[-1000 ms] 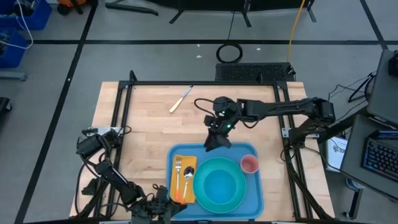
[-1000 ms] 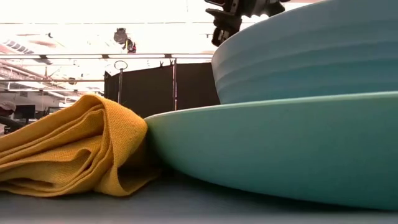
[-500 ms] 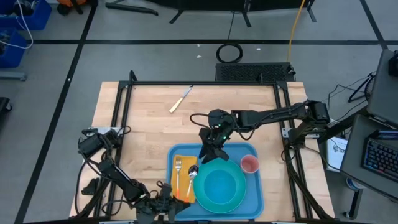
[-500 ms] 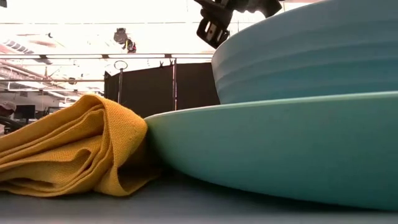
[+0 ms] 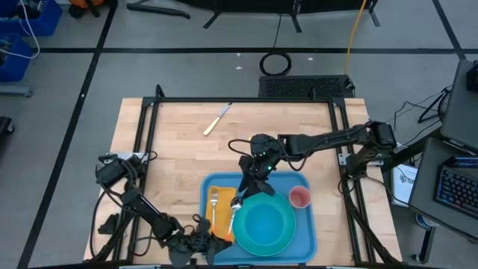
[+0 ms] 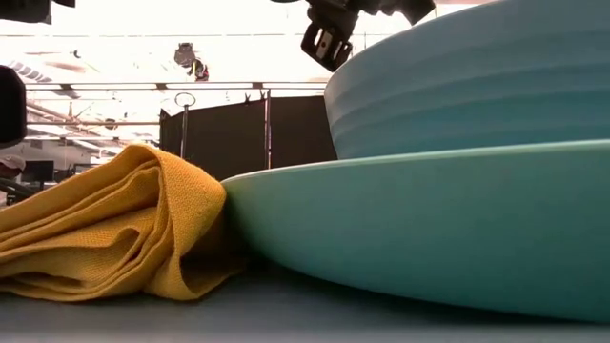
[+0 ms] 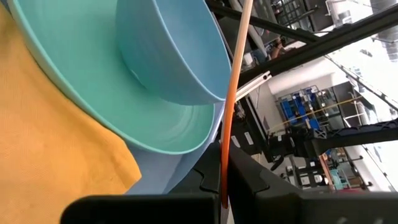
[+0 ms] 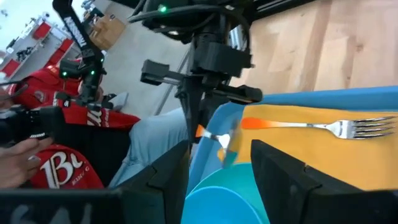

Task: Set up tray
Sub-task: Put the orange spoon on top of the yellow table napkin to the right of the orange fork

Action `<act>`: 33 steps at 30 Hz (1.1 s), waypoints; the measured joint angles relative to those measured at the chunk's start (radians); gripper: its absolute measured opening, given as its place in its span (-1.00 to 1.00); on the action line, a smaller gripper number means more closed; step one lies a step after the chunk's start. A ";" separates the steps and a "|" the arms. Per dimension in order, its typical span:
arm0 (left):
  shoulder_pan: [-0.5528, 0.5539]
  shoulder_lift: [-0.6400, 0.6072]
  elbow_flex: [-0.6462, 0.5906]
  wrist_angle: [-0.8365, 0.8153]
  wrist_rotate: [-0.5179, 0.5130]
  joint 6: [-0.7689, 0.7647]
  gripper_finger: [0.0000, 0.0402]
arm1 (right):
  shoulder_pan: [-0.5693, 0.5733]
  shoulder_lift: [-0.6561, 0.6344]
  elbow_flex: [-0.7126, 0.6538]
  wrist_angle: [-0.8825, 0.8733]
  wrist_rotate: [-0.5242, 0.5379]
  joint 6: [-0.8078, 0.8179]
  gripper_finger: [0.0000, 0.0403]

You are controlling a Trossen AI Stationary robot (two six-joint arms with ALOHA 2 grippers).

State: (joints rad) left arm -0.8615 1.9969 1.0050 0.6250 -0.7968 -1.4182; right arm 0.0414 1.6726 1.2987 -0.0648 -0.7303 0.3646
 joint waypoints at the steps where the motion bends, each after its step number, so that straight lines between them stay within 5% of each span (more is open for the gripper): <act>1: 0.003 0.000 0.000 0.000 0.006 0.002 -0.97 | 0.005 0.000 0.000 -0.003 0.000 -0.005 -0.20; 21: 0.045 -0.001 0.000 0.035 0.070 0.056 -0.97 | 0.037 0.011 0.000 -0.046 0.050 -0.021 -0.20; 33: 0.045 -0.001 0.000 0.050 0.071 0.065 -0.97 | 0.036 0.011 0.000 -0.052 0.050 -0.018 -0.38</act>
State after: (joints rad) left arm -0.8165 1.9961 1.0046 0.6750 -0.7254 -1.3533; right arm 0.0776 1.6840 1.2987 -0.1165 -0.6807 0.3462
